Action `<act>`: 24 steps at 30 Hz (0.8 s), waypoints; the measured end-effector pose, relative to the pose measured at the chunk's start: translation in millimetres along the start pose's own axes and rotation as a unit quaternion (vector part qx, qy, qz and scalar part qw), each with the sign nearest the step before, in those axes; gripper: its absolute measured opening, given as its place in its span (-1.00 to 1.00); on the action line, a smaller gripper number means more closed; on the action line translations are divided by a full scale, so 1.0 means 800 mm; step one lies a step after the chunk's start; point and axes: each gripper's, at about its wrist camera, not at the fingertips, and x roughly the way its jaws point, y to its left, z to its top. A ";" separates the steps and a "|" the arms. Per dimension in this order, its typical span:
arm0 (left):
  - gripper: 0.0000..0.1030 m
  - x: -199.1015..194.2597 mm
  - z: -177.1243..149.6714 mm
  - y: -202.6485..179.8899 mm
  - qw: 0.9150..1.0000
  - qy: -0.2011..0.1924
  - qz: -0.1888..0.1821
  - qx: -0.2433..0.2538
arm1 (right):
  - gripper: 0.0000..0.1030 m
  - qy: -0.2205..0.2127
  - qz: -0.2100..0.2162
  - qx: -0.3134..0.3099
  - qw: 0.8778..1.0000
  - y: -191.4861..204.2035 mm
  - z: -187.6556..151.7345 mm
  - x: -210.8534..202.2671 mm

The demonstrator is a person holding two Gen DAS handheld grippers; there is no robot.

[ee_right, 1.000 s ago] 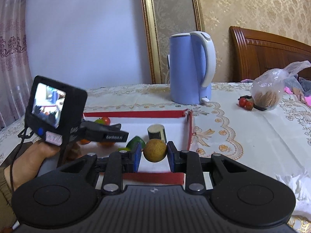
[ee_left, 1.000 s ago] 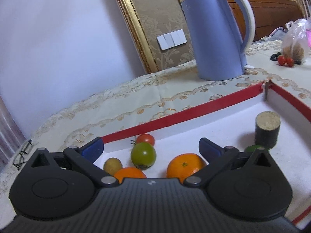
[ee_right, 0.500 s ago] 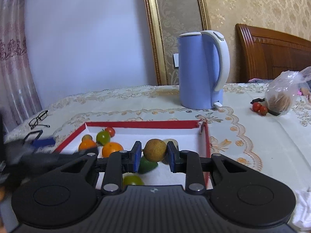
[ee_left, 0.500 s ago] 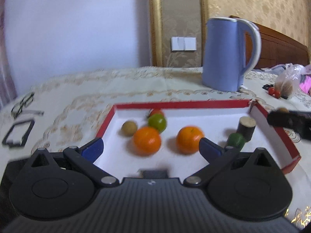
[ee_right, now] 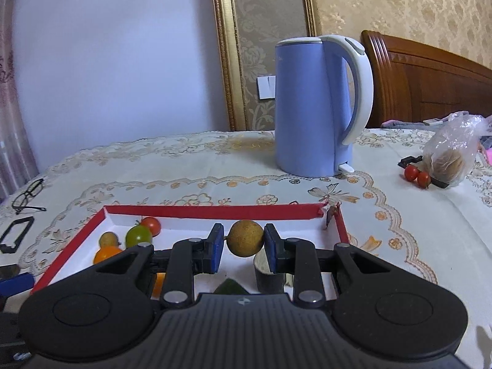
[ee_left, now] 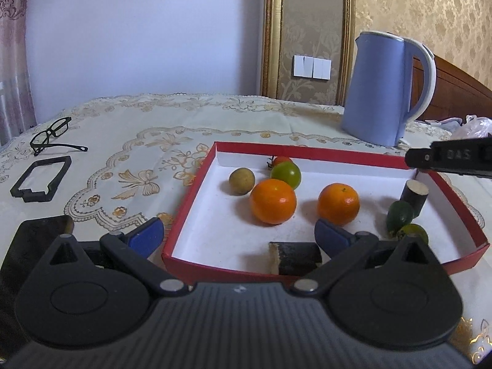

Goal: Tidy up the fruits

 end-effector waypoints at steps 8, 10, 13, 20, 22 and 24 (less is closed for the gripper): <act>1.00 -0.002 0.000 0.003 1.000 0.001 0.001 -0.001 | -0.46 0.008 -0.018 -0.003 1.000 0.003 0.008 0.020; 1.00 -0.004 0.000 0.003 1.000 -0.001 0.001 0.001 | -0.46 0.010 -0.022 -0.006 1.000 0.003 0.009 0.024; 1.00 -0.005 0.000 0.002 1.000 -0.002 0.002 0.003 | -0.46 0.010 -0.033 -0.016 0.999 0.006 0.011 0.030; 1.00 -0.007 0.000 0.001 1.000 -0.004 0.000 0.003 | -0.45 0.022 -0.034 -0.024 0.999 0.010 0.010 0.040; 1.00 -0.007 0.000 0.002 1.000 -0.004 -0.001 0.003 | -0.45 0.025 -0.034 -0.023 0.999 0.010 0.009 0.042; 1.00 -0.007 0.000 0.001 1.000 -0.004 -0.001 0.003 | -0.45 0.027 -0.033 -0.022 0.999 0.011 0.008 0.043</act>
